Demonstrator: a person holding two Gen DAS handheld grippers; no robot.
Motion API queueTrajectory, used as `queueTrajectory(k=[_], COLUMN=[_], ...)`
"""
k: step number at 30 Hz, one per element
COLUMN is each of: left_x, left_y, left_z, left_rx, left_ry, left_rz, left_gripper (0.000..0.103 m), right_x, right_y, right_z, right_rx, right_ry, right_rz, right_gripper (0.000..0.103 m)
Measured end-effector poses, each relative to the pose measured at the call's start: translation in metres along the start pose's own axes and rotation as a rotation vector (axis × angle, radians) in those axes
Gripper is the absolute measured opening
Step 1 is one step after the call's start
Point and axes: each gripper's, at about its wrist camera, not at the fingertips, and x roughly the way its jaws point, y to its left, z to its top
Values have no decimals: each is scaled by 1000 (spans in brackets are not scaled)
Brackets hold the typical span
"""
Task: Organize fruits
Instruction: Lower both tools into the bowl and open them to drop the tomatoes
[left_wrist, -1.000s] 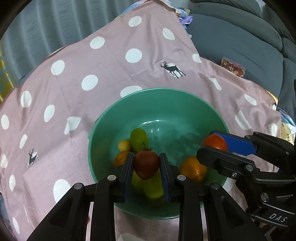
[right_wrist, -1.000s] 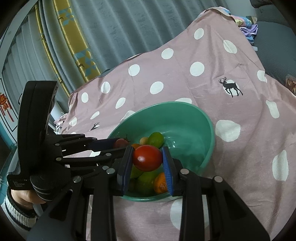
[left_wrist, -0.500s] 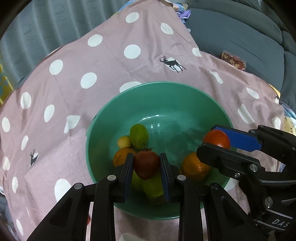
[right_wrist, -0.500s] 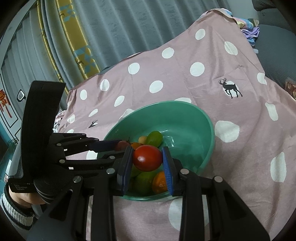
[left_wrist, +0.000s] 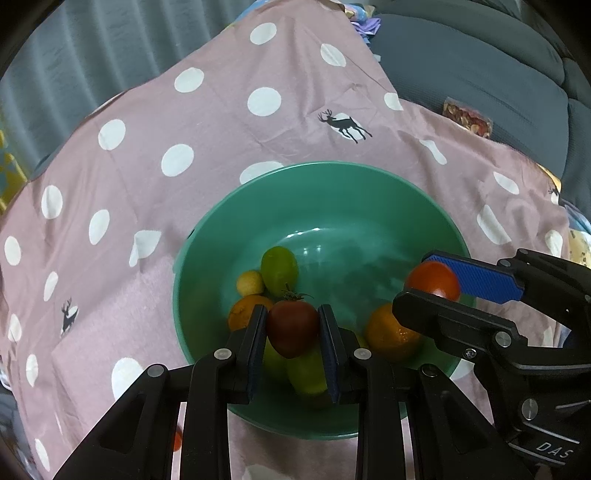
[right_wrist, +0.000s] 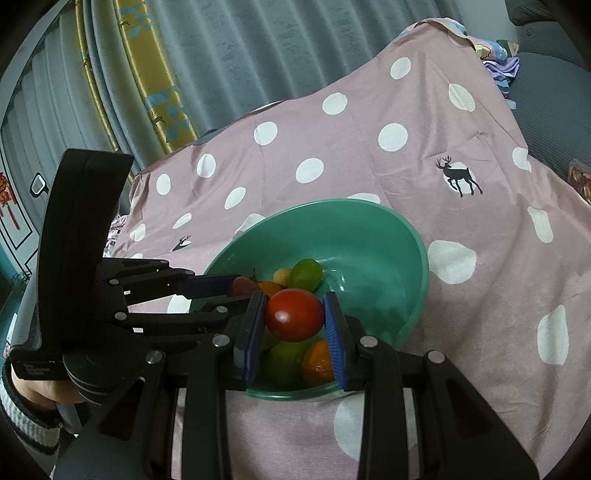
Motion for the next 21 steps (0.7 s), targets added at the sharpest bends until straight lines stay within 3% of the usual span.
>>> queueTrajectory(k=[21], left_x=[2], left_y=[-4], left_z=[3], left_rx=[20], left_ry=[16], left_rz=[12], left_gripper=[28], right_x=[0], right_y=[-4], right_z=[-1], right_rx=[8], right_ry=[3], right_rz=[-5], right_gripper=[33])
